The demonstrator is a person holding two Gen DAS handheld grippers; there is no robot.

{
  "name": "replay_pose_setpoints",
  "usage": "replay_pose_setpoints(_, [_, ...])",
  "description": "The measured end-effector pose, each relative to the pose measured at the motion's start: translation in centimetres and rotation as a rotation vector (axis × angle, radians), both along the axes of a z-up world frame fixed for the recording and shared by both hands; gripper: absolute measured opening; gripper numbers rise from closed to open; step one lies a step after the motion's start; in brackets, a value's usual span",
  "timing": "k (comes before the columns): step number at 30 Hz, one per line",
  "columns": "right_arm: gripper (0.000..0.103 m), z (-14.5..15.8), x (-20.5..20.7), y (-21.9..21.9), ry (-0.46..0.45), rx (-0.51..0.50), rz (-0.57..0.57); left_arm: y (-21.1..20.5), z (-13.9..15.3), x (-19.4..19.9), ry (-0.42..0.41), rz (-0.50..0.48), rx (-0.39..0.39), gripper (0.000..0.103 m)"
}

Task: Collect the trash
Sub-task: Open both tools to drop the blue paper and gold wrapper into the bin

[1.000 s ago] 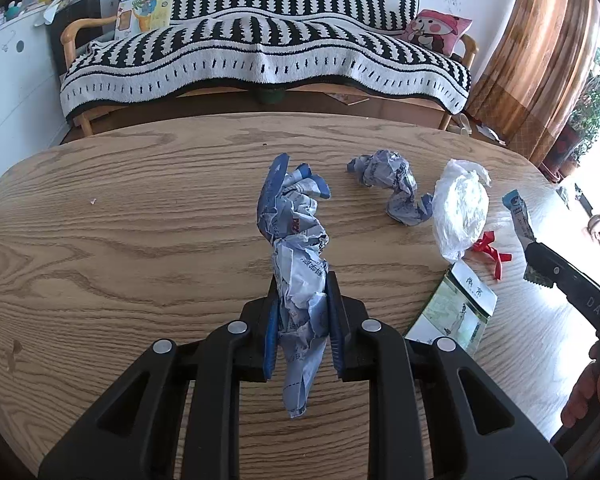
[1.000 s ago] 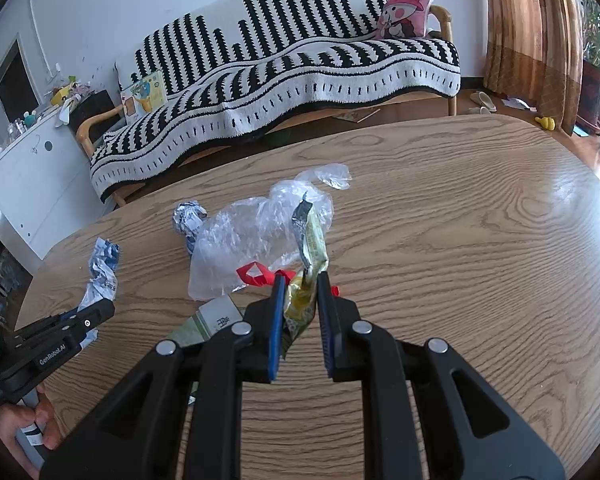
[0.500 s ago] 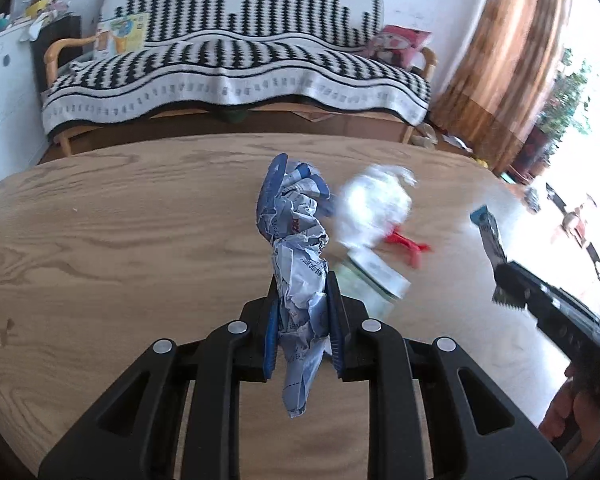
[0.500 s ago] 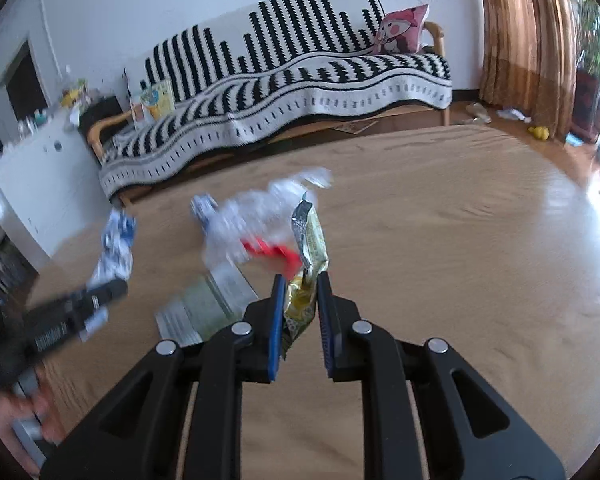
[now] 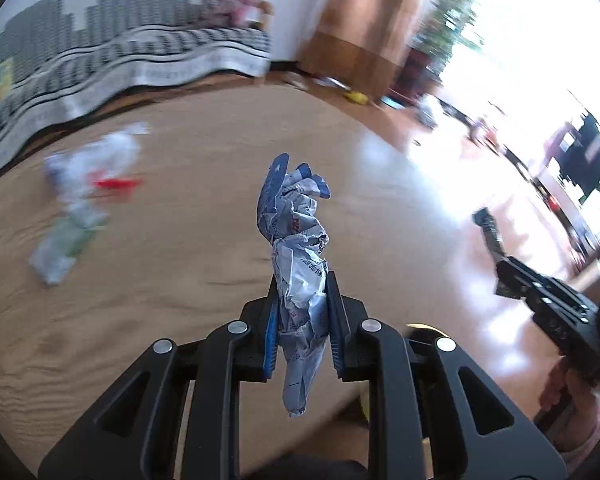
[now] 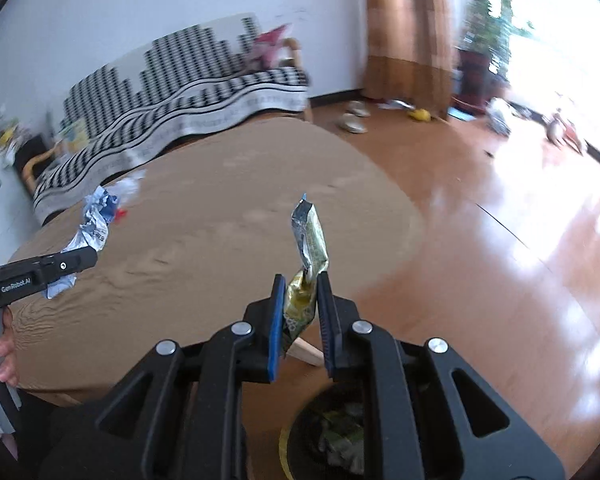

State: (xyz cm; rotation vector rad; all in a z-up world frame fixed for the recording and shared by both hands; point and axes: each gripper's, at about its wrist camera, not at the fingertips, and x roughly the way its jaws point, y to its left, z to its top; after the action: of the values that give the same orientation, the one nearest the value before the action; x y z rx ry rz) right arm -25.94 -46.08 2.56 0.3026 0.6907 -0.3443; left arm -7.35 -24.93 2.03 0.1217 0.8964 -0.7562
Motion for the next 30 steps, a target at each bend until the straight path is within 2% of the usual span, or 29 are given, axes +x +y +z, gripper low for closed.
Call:
replay_pose_setpoints(2, [0.016,-1.3,-2.7,-2.1,0.001,0.033,-0.036,-3.7,-0.8,-2.7,0.047,-0.07,-0.004,0.02])
replay_pose_setpoints(5, [0.016,-4.0,-6.1,-4.5,0.031,0.099,-0.071,-8.0,-4.1,-6.2,0.186,-0.141,-0.007,0.02])
replay_pose_setpoints(8, [0.016,-8.5,-9.1,-6.5,0.104,0.209,-0.092,-11.6,-8.5,-10.5,0.221,-0.219,0.075,0.02])
replay_pose_setpoints(9, [0.016,-9.9,-10.0,-6.8,0.125,0.241,-0.101,-12.6,-10.5,-11.8,0.255,-0.242,0.099,0.02])
replay_pose_setpoints(12, [0.017,-13.2,-12.7,-7.9,0.148,0.356,-0.133,-14.0,-14.7,-13.9,0.333,-0.267,0.164,0.02])
replay_pose_setpoints(14, [0.016,-14.9,-13.9,-8.4,0.171,0.402,-0.158,-14.5,-16.3,-14.7,0.359,-0.28,0.191,0.02])
replay_pose_setpoints(16, [0.016,-16.5,-15.0,-9.1,0.189,0.463,-0.174,-14.8,-17.1,-14.9,0.365,-0.287,0.206,0.02])
replay_pose_setpoints(18, [0.016,-17.3,-15.5,-9.4,0.195,0.492,-0.179,-15.0,-17.2,-14.8,0.337,-0.288,0.222,0.02])
replay_pose_setpoints(27, [0.016,-16.9,-14.1,-9.8,0.191,0.524,-0.173,-15.3,-17.7,-14.2,0.346,-0.287,0.222,0.02])
replay_pose_setpoints(28, [0.018,-16.7,-13.7,-9.9,0.186,0.532,-0.173,-15.5,-17.7,-14.2,0.341,-0.286,0.224,0.022])
replay_pose_setpoints(29, [0.031,-16.6,-13.5,-10.1,0.175,0.541,-0.174,-15.4,-17.6,-14.2,0.326,-0.279,0.225,0.037])
replay_pose_setpoints(30, [0.05,-16.5,-13.6,-10.2,0.164,0.549,-0.178,-15.5,-17.5,-14.2,0.319,-0.276,0.224,0.054])
